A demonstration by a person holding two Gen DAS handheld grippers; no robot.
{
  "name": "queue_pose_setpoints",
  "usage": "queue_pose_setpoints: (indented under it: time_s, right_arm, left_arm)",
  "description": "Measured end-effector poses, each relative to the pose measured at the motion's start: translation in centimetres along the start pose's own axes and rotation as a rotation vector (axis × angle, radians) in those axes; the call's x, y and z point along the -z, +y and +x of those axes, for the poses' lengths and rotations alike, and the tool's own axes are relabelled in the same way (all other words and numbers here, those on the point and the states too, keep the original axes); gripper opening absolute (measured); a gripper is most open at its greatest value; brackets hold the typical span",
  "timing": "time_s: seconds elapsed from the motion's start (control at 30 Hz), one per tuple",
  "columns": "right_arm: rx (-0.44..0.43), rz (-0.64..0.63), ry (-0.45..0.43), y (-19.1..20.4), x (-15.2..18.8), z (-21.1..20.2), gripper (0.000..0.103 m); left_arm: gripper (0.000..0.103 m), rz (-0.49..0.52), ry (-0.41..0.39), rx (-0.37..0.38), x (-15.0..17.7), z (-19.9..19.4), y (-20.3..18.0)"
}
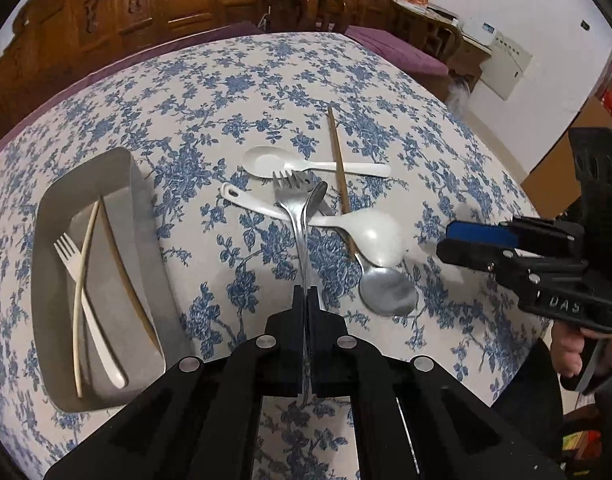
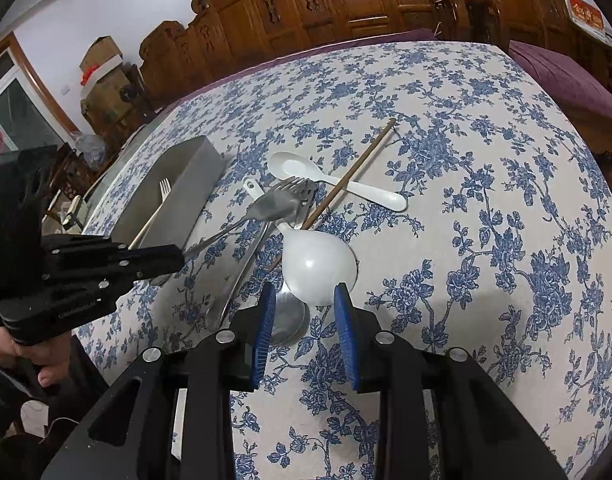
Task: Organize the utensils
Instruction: 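Grasp a metal spoon with the left tool while the right tool reaches toward a metal fork, then grasp the metal fork with the right tool while the left tool lifts its spoon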
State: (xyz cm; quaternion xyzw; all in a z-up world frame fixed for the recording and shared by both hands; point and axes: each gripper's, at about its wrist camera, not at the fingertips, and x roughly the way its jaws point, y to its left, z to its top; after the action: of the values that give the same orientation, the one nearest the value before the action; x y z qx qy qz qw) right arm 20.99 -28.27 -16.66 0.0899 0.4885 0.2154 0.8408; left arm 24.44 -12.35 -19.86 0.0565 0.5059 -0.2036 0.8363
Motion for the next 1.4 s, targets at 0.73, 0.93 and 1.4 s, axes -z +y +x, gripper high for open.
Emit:
queue_pose_setpoints:
  time_s: [0.73, 0.93, 1.4]
  right_arm:
    - [0.094, -0.047, 0.051, 6.7, -3.4, 7.1, 0.033]
    - [0.143, -0.017, 0.092, 6.2, -3.8, 9.8, 0.033]
    - [0.261, -0.055, 0.106, 7.1, -3.8, 10.8, 0.008]
  left_arm:
    - [0.001, -0.070, -0.177, -0.037, 0.4, -8.4, 5.0]
    - [0.001, -0.063, -0.198, -0.039, 0.5, -9.6, 5.7]
    - [0.001, -0.072, -0.225, -0.033, 1.1, -10.6, 6.4]
